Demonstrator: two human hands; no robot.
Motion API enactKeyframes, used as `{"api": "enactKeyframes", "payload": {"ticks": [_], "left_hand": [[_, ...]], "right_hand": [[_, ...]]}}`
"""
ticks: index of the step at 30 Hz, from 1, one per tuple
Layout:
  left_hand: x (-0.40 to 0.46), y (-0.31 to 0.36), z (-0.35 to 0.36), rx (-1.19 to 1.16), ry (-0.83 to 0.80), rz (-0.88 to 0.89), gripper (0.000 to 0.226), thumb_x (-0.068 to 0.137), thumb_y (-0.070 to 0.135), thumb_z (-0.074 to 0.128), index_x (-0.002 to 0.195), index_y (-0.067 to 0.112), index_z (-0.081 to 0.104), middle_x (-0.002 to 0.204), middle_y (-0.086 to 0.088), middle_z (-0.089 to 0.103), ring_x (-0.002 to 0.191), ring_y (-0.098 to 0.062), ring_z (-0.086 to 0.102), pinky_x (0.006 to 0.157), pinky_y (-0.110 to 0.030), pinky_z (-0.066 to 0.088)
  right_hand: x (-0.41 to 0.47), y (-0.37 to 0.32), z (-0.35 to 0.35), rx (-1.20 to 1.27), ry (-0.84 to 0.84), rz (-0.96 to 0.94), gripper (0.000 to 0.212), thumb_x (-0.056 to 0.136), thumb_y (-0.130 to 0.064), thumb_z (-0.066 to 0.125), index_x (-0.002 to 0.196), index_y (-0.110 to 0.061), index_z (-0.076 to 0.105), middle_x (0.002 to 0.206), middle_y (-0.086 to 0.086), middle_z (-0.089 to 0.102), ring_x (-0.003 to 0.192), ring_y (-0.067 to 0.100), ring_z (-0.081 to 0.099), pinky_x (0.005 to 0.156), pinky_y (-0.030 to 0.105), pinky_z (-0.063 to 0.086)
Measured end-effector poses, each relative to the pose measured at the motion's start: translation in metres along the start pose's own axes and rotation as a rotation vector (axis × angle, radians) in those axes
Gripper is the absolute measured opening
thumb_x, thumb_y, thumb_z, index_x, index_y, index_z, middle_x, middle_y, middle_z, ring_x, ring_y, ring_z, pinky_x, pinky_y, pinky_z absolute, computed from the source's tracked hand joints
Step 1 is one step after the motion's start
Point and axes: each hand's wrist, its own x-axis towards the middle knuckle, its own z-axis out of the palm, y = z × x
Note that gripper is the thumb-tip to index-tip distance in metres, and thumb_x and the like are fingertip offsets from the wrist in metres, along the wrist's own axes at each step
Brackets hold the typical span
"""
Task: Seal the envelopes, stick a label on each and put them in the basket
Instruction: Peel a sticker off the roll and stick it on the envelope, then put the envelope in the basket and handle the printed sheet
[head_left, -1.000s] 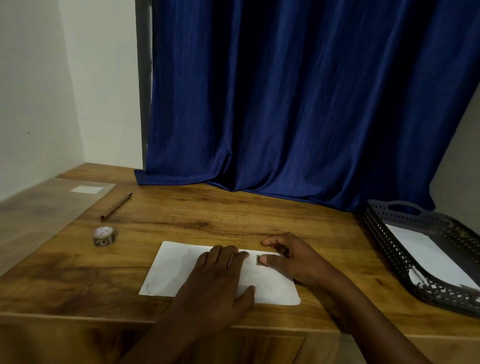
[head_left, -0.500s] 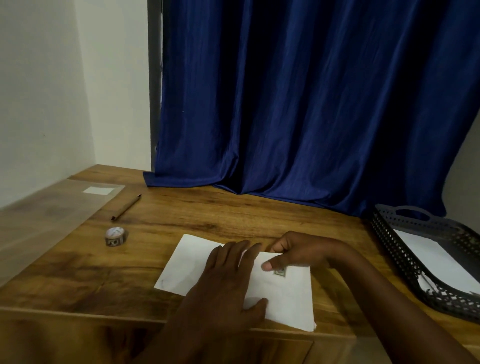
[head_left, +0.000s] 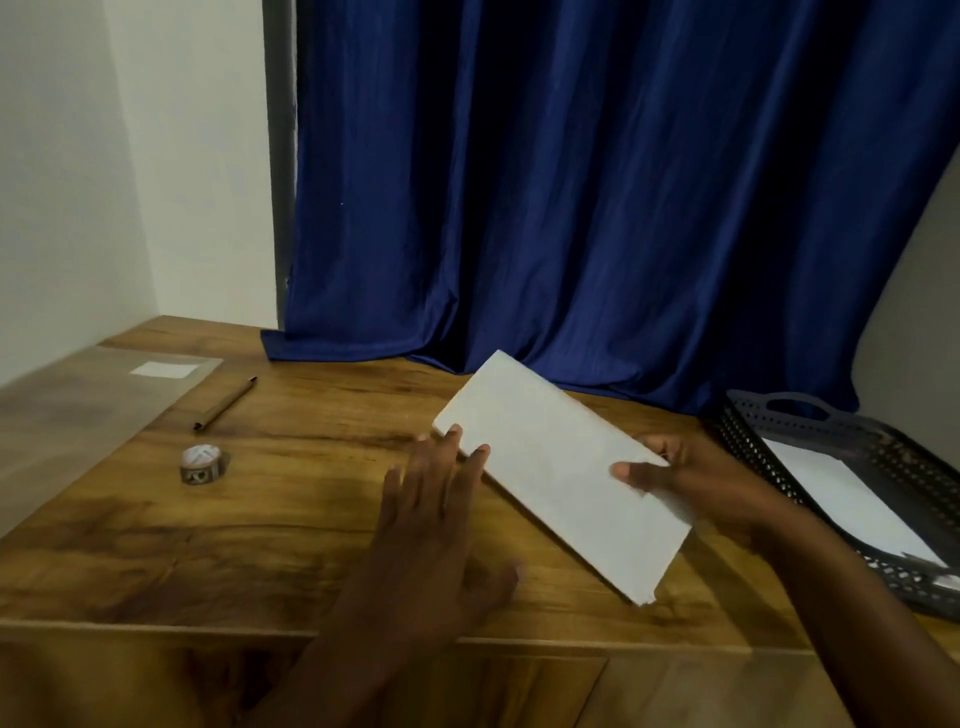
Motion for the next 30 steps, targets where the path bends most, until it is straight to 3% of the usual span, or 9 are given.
{"api": "enactKeyframes", "payload": {"ticks": [2,5,10,14,16,19,22,26,30], "left_hand": [[0.0,-0.003,0.002,-0.007,-0.096,-0.028,0.105,0.079,0.091,0.025,0.158,0.034,-0.015,0.166,0.006,-0.024,0.151,-0.019,-0.029,0.125,-0.053,-0.002],[0.001,-0.008,0.007,0.045,-0.272,-0.049,0.104,0.073,0.094,0.008,0.16,0.038,-0.003,0.169,0.006,-0.013,0.154,-0.015,-0.018,0.125,-0.047,-0.005],[0.006,-0.009,0.009,0.124,-0.358,-0.033,0.105,0.067,0.094,-0.004,0.159,0.044,0.006,0.17,0.009,-0.004,0.155,-0.013,-0.007,0.126,-0.045,-0.003],[0.006,-0.01,0.006,0.157,-0.382,-0.037,0.105,0.066,0.093,-0.005,0.159,0.044,0.006,0.17,0.01,-0.005,0.155,-0.012,-0.007,0.125,-0.044,-0.003],[0.006,-0.009,0.005,0.147,-0.385,-0.036,0.105,0.067,0.093,-0.004,0.159,0.043,0.007,0.17,0.011,-0.004,0.155,-0.012,-0.007,0.125,-0.043,-0.004],[0.006,-0.01,0.006,0.134,-0.384,-0.035,0.104,0.068,0.094,-0.003,0.159,0.044,0.008,0.17,0.011,-0.002,0.155,-0.01,-0.006,0.125,-0.042,-0.002],[0.006,-0.01,0.006,0.152,-0.364,-0.035,0.102,0.069,0.093,-0.002,0.158,0.045,0.01,0.17,0.012,0.001,0.155,-0.01,-0.003,0.126,-0.042,0.0],[0.005,-0.006,0.001,0.136,-0.356,-0.034,0.102,0.07,0.094,-0.002,0.158,0.045,0.011,0.17,0.011,0.002,0.155,-0.01,-0.003,0.126,-0.042,0.001],[0.004,0.0,-0.007,0.128,-0.374,-0.027,0.101,0.07,0.091,-0.002,0.159,0.043,0.008,0.17,0.011,-0.002,0.155,-0.01,-0.006,0.126,-0.043,-0.002]], "right_hand": [[-0.013,0.004,-0.021,0.023,0.116,-0.015,0.023,0.087,-0.029,0.076,0.075,-0.01,0.069,0.073,-0.001,0.075,0.065,0.017,0.069,0.058,0.022,0.051],[-0.031,0.015,-0.06,0.147,0.321,0.023,0.018,0.087,-0.031,0.076,0.095,-0.014,0.076,0.09,0.009,0.079,0.079,0.027,0.076,0.067,0.036,0.059],[-0.053,0.044,-0.137,0.19,0.705,0.086,0.027,0.088,-0.024,0.076,0.1,0.0,0.07,0.099,0.024,0.072,0.083,0.033,0.066,0.077,0.05,0.056],[-0.063,0.077,-0.178,0.02,0.873,0.224,0.029,0.086,-0.025,0.077,0.096,0.002,0.072,0.089,0.021,0.071,0.065,0.026,0.062,0.057,0.031,0.05],[-0.063,0.098,-0.192,-0.066,0.896,0.325,0.029,0.085,-0.024,0.078,0.095,0.003,0.072,0.091,0.023,0.072,0.064,0.027,0.061,0.053,0.028,0.047],[-0.054,0.124,-0.201,-0.138,0.841,0.525,0.035,0.082,-0.021,0.081,0.101,0.005,0.069,0.097,0.029,0.069,0.074,0.035,0.064,0.062,0.038,0.054],[-0.044,0.135,-0.198,-0.195,0.758,0.718,0.05,0.08,-0.021,0.084,0.114,0.006,0.059,0.09,0.024,0.061,0.076,0.04,0.061,0.065,0.049,0.059],[-0.042,0.133,-0.189,-0.505,0.64,0.772,0.059,0.082,-0.029,0.08,0.127,0.002,0.056,0.104,0.022,0.061,0.094,0.038,0.06,0.084,0.045,0.054],[-0.051,0.114,-0.174,-0.714,0.653,0.709,0.038,0.093,-0.037,0.068,0.113,-0.004,0.064,0.101,0.02,0.067,0.093,0.036,0.063,0.088,0.043,0.051]]}}
